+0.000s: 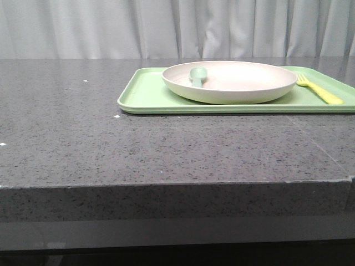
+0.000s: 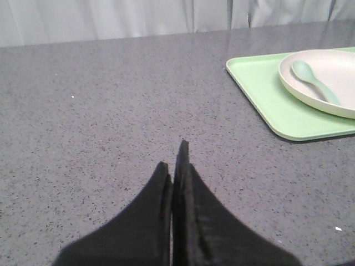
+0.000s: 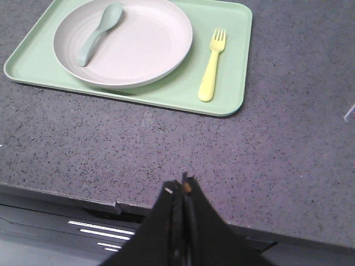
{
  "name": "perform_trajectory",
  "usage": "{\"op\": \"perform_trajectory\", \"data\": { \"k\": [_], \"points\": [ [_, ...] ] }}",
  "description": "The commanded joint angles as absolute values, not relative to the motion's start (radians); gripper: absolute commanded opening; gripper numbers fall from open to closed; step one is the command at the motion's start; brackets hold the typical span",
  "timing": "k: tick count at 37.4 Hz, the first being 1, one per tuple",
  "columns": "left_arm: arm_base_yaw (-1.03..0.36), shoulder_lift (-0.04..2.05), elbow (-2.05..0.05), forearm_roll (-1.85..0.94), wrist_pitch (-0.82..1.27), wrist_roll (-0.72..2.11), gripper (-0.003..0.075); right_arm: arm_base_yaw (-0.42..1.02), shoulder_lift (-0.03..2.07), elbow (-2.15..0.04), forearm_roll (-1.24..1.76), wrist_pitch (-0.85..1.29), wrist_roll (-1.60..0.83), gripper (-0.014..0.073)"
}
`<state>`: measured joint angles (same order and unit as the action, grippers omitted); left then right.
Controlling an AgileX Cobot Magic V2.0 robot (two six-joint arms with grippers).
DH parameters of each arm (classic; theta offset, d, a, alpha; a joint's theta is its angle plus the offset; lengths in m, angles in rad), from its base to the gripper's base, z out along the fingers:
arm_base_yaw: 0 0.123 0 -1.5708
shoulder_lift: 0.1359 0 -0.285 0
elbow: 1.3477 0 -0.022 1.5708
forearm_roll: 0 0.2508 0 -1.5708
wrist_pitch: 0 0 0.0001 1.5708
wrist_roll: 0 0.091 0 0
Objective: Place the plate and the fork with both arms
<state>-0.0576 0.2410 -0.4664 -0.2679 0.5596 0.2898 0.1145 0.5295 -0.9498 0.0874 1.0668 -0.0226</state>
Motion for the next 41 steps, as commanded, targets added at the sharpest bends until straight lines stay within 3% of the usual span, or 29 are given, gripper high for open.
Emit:
{"op": "perform_trajectory", "data": {
  "k": [1,6,13,31,41],
  "points": [
    [-0.058,0.182,-0.423,-0.27,0.398,0.281,-0.0018,0.113,0.535,-0.969,0.083,0.991,-0.032,-0.0069],
    [-0.058,0.128,-0.29,-0.246,0.239,0.255,-0.0018,0.113,0.535,-0.969,0.083,0.991,-0.032,-0.0069],
    [-0.058,0.111,-0.176,0.02,0.126,-0.075,-0.0018,0.113,0.535,-0.969,0.083,0.991,-0.032,-0.0069],
    [-0.056,-0.029,0.007,0.025,-0.042,-0.077,-0.0018,0.113,0.535,-0.969,0.083,0.991,-0.032,-0.0069],
    [-0.056,-0.029,0.008,0.016,-0.078,-0.077,-0.0018,0.113,0.535,-0.969,0.083,0.991,-0.032,-0.0069]
  ]
}}
